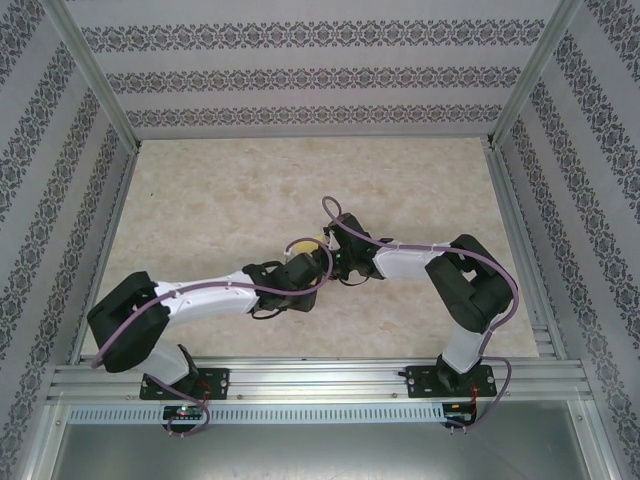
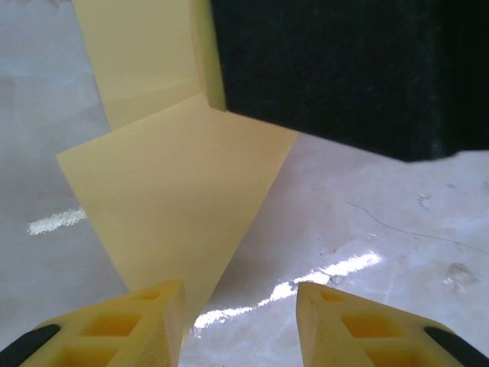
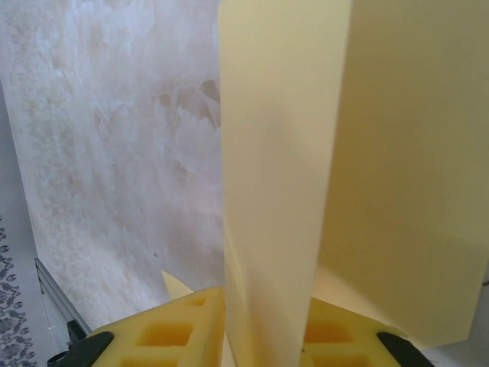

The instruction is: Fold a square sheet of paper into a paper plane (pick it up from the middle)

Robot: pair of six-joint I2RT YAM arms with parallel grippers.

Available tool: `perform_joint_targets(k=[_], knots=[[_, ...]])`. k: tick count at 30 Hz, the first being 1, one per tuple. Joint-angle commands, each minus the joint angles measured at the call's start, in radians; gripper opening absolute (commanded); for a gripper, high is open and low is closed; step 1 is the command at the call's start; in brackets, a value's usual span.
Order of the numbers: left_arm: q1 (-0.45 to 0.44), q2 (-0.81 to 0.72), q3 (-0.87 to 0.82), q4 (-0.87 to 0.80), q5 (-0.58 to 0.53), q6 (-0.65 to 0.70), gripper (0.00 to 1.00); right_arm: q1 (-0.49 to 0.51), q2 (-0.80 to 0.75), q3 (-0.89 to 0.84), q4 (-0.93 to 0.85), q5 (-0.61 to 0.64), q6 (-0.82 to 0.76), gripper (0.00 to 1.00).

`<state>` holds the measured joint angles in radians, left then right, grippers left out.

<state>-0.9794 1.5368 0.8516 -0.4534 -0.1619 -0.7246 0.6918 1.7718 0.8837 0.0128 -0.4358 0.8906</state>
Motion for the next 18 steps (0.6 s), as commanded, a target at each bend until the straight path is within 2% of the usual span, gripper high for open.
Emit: perform_joint_targets(k=[1,12,18], knots=[[-0.03,0.045,0.054,-0.065,-0.137,-0.043,0.43,-0.004,-0.017,0.014,0.013,0.01,0.014,0.23],[-0.085,0.12,0.088,-0.113,-0.261,-0.136,0.36,-0.026,-0.026,0.008,0.033,-0.012,0.037,0.23],[-0.103,0.12,0.07,-0.116,-0.275,-0.172,0.39,-0.033,-0.023,0.007,0.047,-0.029,0.05,0.19]])
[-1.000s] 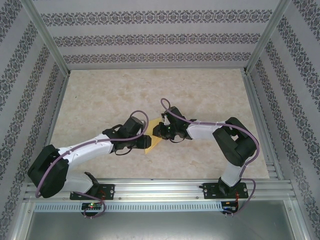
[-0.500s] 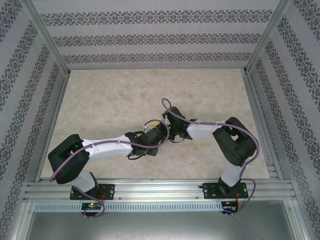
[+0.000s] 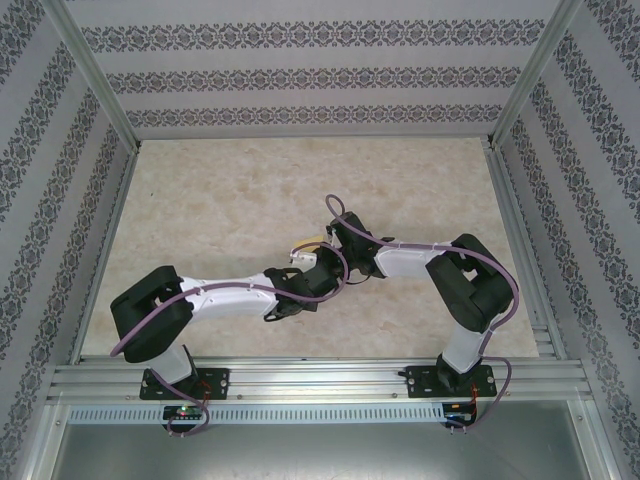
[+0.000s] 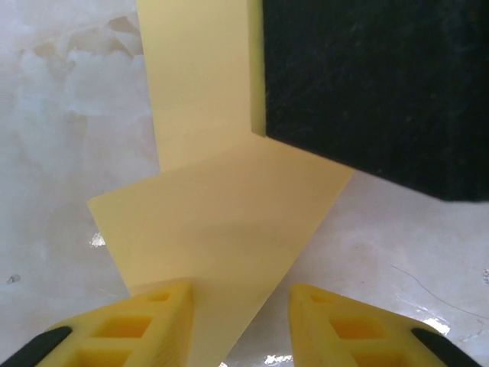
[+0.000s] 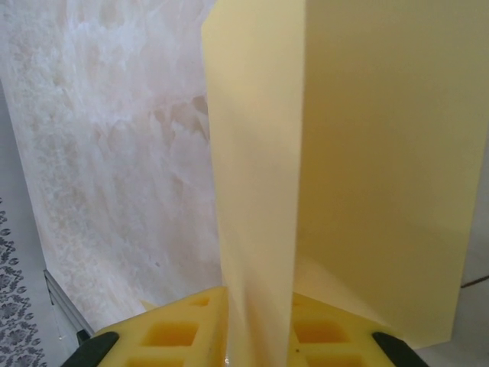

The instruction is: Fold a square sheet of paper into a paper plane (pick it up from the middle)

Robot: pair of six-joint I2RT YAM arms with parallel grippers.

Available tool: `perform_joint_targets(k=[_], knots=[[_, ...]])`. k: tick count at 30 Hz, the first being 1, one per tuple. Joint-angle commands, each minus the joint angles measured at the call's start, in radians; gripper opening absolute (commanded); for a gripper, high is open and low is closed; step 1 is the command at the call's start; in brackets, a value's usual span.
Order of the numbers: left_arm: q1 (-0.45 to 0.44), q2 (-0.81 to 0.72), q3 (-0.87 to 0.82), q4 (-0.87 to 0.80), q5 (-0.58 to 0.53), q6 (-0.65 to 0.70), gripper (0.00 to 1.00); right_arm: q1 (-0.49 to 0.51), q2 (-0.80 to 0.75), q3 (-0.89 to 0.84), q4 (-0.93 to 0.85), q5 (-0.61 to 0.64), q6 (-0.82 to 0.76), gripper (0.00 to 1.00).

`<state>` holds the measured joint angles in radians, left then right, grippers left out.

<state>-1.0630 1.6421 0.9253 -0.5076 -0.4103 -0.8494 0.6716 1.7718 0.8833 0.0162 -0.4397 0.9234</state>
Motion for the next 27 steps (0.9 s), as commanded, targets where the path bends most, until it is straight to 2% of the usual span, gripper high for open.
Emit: perform_joint_targets(k=[1,8,18,27], knots=[[-0.023,0.015,-0.008,-0.058,-0.027,-0.052,0.39,-0.012,-0.023,0.008,0.045,-0.025,0.018,0.18],[-0.025,0.022,-0.025,-0.059,-0.037,-0.067,0.39,-0.014,-0.021,0.008,0.046,-0.026,0.021,0.18],[-0.025,0.033,-0.029,-0.035,-0.041,-0.05,0.22,-0.015,-0.018,0.008,0.041,-0.025,0.018,0.18],[-0.025,0.028,-0.036,-0.042,-0.056,-0.059,0.16,-0.015,-0.02,0.011,0.029,-0.023,0.011,0.18]])
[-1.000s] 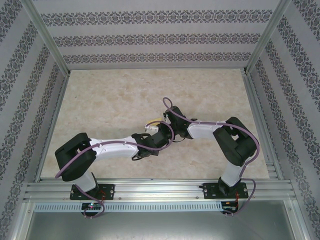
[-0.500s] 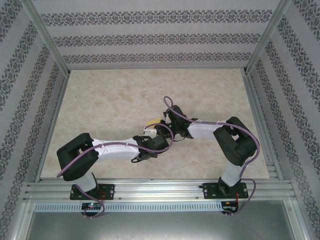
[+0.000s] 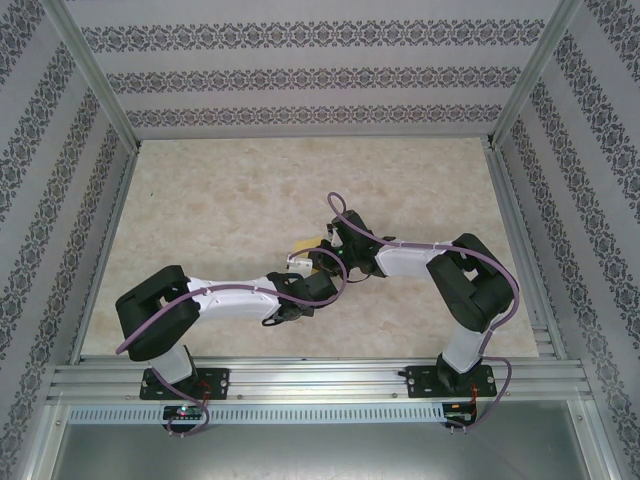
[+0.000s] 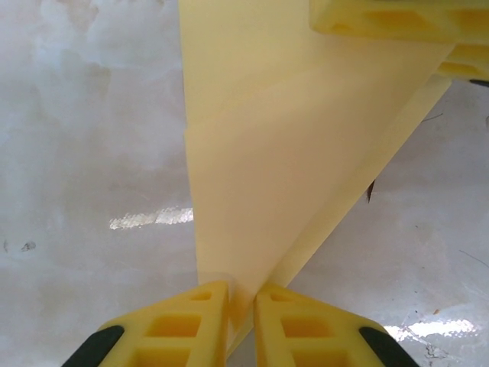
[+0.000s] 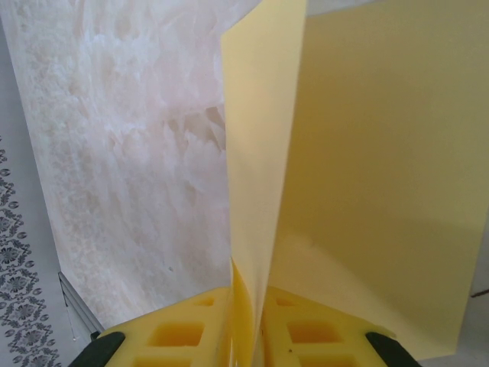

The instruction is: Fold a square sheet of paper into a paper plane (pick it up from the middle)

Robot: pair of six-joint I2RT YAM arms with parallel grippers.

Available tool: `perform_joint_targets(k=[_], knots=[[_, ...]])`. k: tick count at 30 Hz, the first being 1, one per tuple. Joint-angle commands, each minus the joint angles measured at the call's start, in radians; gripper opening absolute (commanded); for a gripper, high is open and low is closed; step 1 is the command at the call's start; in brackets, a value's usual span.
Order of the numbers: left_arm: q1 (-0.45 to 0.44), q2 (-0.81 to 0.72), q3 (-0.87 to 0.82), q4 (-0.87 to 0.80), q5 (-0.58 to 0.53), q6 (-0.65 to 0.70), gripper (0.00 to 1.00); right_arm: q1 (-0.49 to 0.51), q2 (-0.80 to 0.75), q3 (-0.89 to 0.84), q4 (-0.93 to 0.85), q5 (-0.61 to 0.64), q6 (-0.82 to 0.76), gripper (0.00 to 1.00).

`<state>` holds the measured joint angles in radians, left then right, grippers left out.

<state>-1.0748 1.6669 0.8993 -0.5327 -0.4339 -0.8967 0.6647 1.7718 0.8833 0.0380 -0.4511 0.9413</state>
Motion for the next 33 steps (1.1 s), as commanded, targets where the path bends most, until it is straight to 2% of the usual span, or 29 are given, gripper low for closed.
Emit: perform_joint_targets(k=[1,11,17,23,26,33], knots=[[-0.013,0.004,-0.01,-0.016,-0.035,-0.01,0.15,-0.007,-0.02,0.011,0.004,-0.011,-0.01,0.18],[-0.007,-0.014,-0.032,0.007,-0.033,-0.001,0.09,-0.008,-0.026,0.011,-0.005,-0.011,-0.017,0.18],[0.028,-0.087,-0.096,0.102,0.036,0.043,0.07,-0.01,-0.05,0.008,-0.027,0.002,-0.034,0.2],[0.104,-0.21,-0.188,0.266,0.221,0.129,0.07,-0.028,-0.111,-0.013,-0.051,0.022,-0.062,0.3],[0.169,-0.257,-0.237,0.347,0.355,0.148,0.07,-0.039,-0.157,-0.037,-0.05,0.034,-0.076,0.36],[0.297,-0.28,-0.322,0.497,0.592,0.152,0.07,-0.043,-0.202,-0.058,-0.021,0.019,-0.105,0.39]])
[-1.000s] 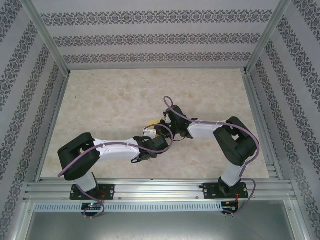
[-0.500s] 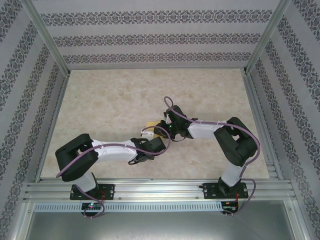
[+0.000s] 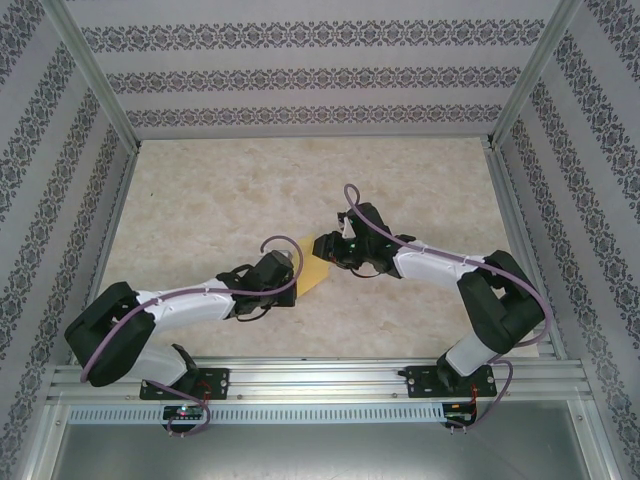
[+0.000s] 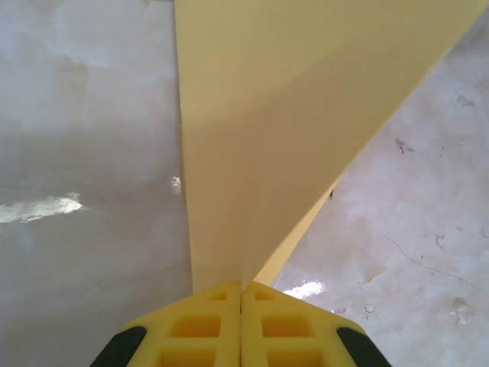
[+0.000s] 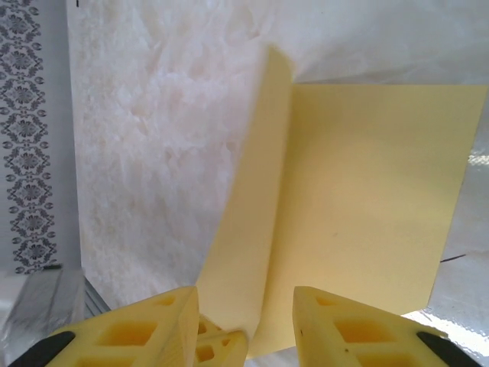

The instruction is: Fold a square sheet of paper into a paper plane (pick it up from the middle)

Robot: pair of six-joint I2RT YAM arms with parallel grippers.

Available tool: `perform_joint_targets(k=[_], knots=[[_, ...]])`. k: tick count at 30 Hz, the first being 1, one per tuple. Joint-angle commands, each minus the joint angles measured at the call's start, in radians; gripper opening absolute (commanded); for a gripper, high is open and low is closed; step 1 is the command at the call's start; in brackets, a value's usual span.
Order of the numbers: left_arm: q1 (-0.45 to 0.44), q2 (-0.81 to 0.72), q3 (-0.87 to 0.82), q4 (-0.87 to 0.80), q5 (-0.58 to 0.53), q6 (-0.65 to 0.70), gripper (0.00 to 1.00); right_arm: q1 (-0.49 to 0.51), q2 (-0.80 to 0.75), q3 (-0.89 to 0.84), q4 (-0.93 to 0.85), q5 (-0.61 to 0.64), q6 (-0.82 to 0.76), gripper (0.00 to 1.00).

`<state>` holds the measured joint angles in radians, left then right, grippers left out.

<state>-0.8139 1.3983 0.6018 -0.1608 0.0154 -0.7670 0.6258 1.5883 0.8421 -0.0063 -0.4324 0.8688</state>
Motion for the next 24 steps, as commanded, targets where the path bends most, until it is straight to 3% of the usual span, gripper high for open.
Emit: perform_joint_targets(k=[1,13,24], knots=[[0.052,-0.009,-0.037,0.155,0.172,0.015,0.08,0.0,-0.016,-0.016,0.03,-0.007,-0.035,0.39],[0.183,0.036,-0.129,0.341,0.386,-0.02,0.08,0.075,0.107,0.068,0.062,-0.065,-0.056,0.23],[0.219,0.058,-0.14,0.369,0.424,-0.029,0.09,0.09,0.231,0.134,0.129,-0.097,-0.013,0.19]])
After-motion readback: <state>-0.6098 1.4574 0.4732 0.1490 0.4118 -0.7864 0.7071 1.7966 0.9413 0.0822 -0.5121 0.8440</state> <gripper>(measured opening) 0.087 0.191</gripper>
